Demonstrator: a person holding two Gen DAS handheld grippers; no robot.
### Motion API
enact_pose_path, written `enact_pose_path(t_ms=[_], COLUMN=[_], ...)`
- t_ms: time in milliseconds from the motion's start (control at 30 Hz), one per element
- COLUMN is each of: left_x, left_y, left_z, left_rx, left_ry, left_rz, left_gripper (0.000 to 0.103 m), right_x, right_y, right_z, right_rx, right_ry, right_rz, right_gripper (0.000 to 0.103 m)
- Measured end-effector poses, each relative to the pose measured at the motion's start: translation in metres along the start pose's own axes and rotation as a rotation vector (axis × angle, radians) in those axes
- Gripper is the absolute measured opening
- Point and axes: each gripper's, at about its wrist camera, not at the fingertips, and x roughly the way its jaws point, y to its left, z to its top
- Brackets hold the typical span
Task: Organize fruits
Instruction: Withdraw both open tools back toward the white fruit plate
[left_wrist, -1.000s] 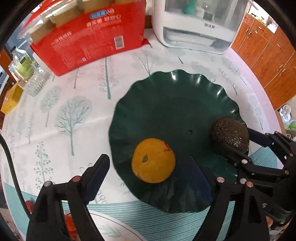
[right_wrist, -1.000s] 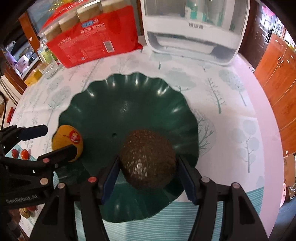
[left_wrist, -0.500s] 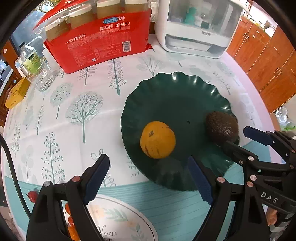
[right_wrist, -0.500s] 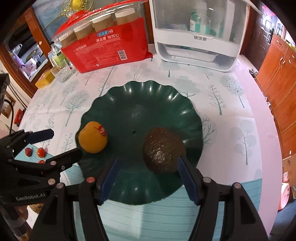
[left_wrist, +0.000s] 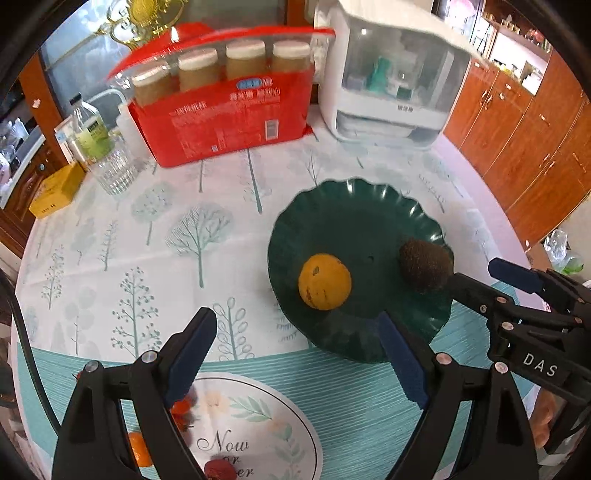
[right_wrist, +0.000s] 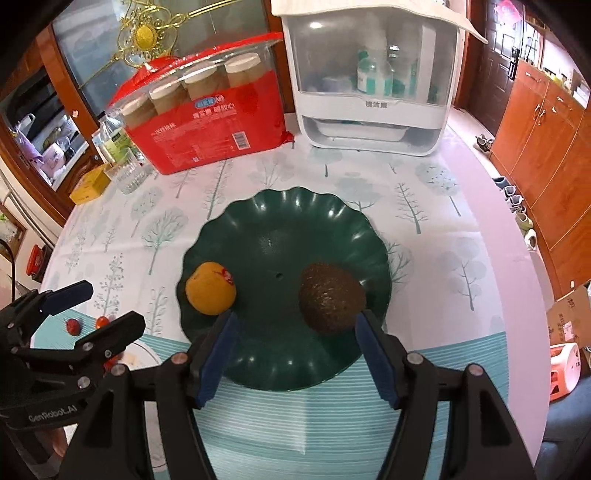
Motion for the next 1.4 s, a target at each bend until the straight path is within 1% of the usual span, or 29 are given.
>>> enact_pose_path(t_ms=[133, 233, 300, 400, 567, 667, 833, 933, 1033, 1133, 1300, 1400], left_x=[-0.015, -0.028, -0.038, -0.052, -0.077, -0.096, -0.129, -0.145, -0.154, -0.158, -0.158, -0.149], left_y=[0.001, -0.001, -0.002, 0.001, 0.015, 0.029, 0.064, 0.094, 0.125, 0.156, 0.205, 0.228], left_z=[-0.002, -0.007, -0.012, -0.019, -0.037, -0.05, -0.073, -0.086, -0.098, -0.11, -0.132, -0.141], left_rx=[0.005, 0.033, 0.056, 0.069, 0.103, 0.123, 0.157, 0.147, 0.132, 0.107, 0.047, 0.022], left_ry=[-0.053, -0.082, -0.109, -0.128, -0.154, -0.165, -0.173, -0.175, -0.167, -0.158, -0.146, -0.116], left_rz=[0.0, 0.008, 0.01, 0.0, -0.019, -0.025, -0.025, -0.032, -0.039, -0.038, -0.015, -0.014], left_gripper=[0.088, 0.088, 0.088, 0.088, 0.088, 0.088, 0.088, 0.091, 0.093, 0.094, 0.094, 0.094], right_x=[-0.011, -0.02, -0.027, -0.038, -0.058, -0.069, -0.083, -0.088, -0.093, -0.098, -0.103, -0.096], right_y=[0.007, 0.01, 0.012, 0.018, 0.039, 0.059, 0.104, 0.129, 0.159, 0.184, 0.222, 0.238], right_z=[-0.002, -0.004, -0.006, -0.011, -0.02, -0.028, -0.047, -0.061, -0.075, -0.086, -0.101, -0.106], right_rx=[-0.012, -0.002, 0.002, 0.001, -0.005, -0.021, -0.015, -0.022, -0.056, -0.074, -0.089, -0.098], right_ry=[-0.044, -0.073, -0.097, -0.132, -0.132, -0.12, -0.099, -0.094, -0.088, -0.088, -0.111, -0.082], right_rz=[-0.011, 0.008, 0.012, 0.005, 0.006, -0.006, -0.021, -0.025, -0.03, -0.029, -0.024, -0.014], right_gripper=[0.067, 0.067, 0.067, 0.067, 0.067, 0.067, 0.067, 0.067, 0.067, 0.067, 0.067, 0.067])
